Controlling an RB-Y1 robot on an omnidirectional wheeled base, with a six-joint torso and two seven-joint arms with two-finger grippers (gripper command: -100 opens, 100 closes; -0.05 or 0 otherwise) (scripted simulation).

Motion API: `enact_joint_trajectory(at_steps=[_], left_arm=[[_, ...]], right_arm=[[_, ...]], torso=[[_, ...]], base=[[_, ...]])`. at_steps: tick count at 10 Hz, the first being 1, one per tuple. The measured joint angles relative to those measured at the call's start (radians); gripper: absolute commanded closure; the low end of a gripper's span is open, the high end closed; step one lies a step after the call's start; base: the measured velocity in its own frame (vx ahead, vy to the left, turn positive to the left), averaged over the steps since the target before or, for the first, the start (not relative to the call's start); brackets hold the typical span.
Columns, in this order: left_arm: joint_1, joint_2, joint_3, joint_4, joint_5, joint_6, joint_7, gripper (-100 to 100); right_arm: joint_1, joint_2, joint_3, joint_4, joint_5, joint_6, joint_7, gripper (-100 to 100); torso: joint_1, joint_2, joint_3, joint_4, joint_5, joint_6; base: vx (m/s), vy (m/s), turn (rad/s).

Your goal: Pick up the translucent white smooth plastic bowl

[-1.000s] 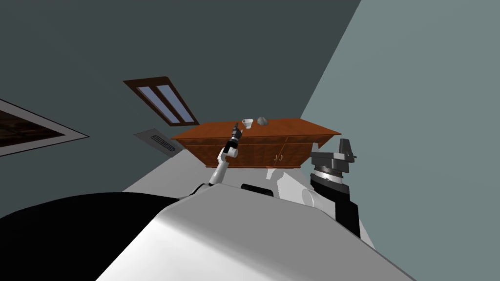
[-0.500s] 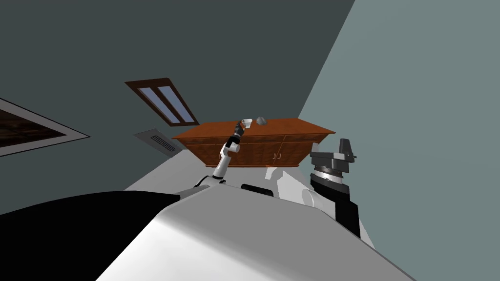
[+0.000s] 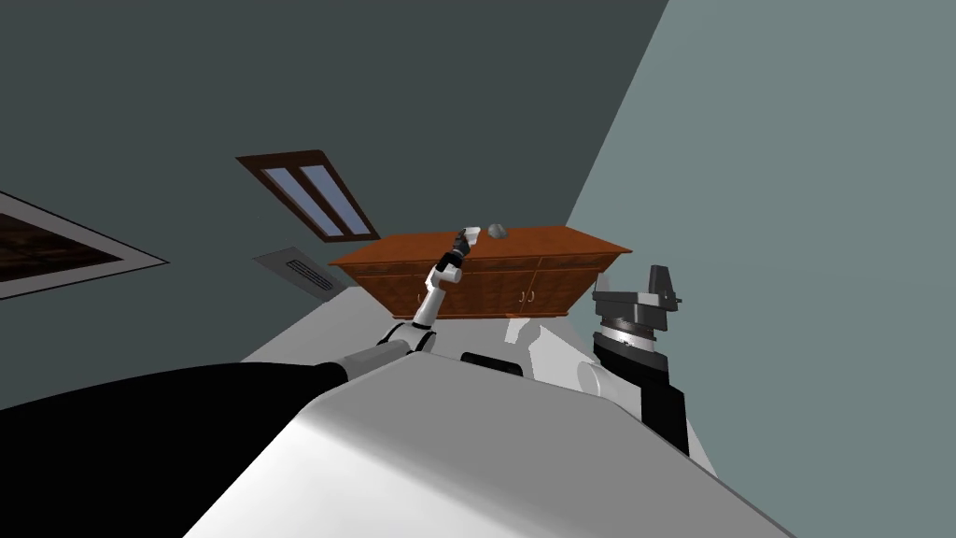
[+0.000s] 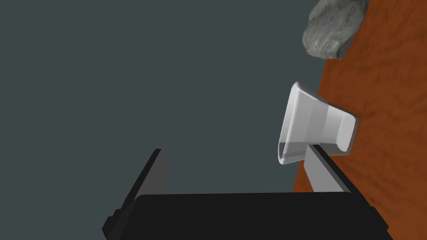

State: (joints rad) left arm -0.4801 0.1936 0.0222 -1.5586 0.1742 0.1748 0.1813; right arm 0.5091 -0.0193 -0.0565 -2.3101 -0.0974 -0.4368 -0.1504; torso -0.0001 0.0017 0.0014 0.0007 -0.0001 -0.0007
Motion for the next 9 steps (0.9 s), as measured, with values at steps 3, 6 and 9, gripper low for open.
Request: enact_joint_trajectory(at_steps=[3,6,9], left_arm=[[-0.083,0.003,0.006,0.067,0.011,0.077,0.000,-100],[-0.159,0.010,0.010,0.134,0.025,0.141,0.002,-100],[-0.234,0.015,0.014,0.204,0.037,0.213,0.004,-100]], right_arm=[[0.000,0.000,0.000,0.000,0.000,0.000,0.000,0],[0.000,0.000,0.000,0.000,0.000,0.000,0.000,0],[0.000,0.000,0.000,0.000,0.000,0.000,0.000,0]], torso=[[0.000,-0.001,-0.001,0.000,0.000,0.000],[0.000,-0.001,-0.001,-0.001,0.000,0.000],[0.001,-0.002,-0.001,-0.001,0.000,0.000]], base=[[-0.021,-0.009,-0.014],[-0.011,-0.007,-0.017],[-0.002,-0.003,-0.014]])
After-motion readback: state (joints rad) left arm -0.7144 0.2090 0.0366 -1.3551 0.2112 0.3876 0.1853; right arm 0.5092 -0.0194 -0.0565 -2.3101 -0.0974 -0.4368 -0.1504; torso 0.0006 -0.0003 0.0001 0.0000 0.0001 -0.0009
